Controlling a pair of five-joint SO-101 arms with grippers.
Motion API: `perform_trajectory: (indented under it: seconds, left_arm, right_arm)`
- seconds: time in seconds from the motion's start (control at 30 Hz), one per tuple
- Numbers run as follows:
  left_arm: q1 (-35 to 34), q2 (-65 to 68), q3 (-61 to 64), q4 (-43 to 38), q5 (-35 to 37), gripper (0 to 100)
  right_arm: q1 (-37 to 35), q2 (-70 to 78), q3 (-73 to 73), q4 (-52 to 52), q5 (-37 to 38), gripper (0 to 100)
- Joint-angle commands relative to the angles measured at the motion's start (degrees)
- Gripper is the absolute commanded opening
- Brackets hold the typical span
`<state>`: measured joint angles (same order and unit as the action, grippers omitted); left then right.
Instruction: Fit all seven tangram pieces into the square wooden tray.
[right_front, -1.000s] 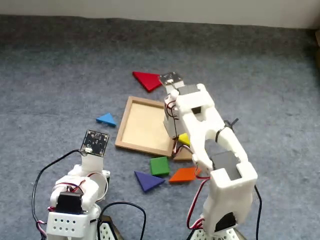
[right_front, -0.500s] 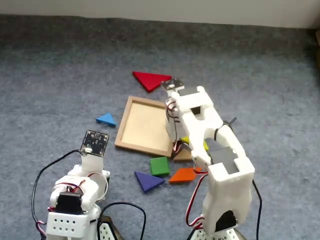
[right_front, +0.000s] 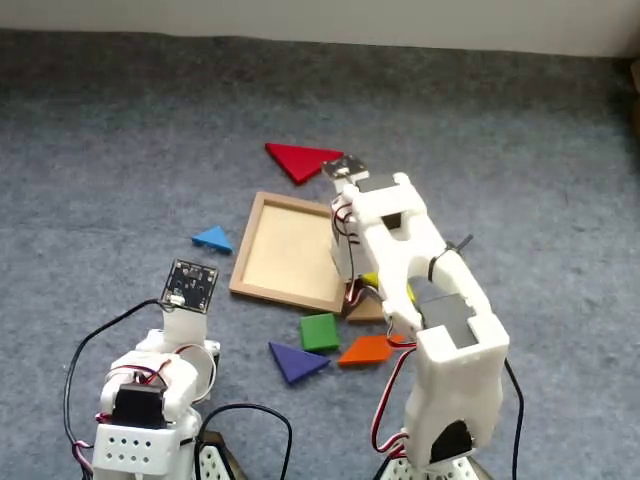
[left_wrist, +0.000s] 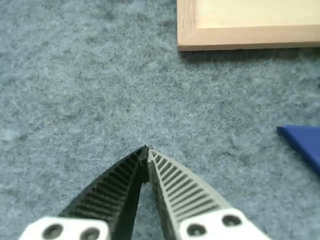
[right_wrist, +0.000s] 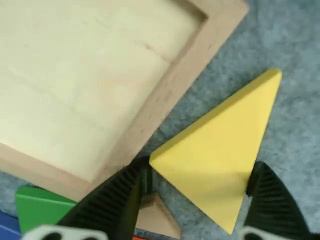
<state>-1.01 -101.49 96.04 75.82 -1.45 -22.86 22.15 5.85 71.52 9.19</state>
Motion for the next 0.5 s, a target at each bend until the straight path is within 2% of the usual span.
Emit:
perform_trajectory:
  seconds: [0.0,0.1,0.23,0.47]
  left_arm:
    - [-0.6,-2.7,1.1,0.3,-0.3,0]
    - [-0.6,-2.7,1.1,0.3,-0.3,0]
    - [-0.6,-2.7,1.1,0.3,-0.3,0]
    - [-0.6,-2.7,1.1,0.3,-0.3,0]
  right_arm:
    - [-0.1,-1.1,-0.9,-2.8,0.0,29.2]
    - [0.1,-1.0,-0.8,-3.2,-0.3,29.2]
    - [-0.1,-1.4,-1.0,-3.6,-5.7,29.3]
    - [0.0,-1.5,-1.6,-4.4,-6.2,29.3]
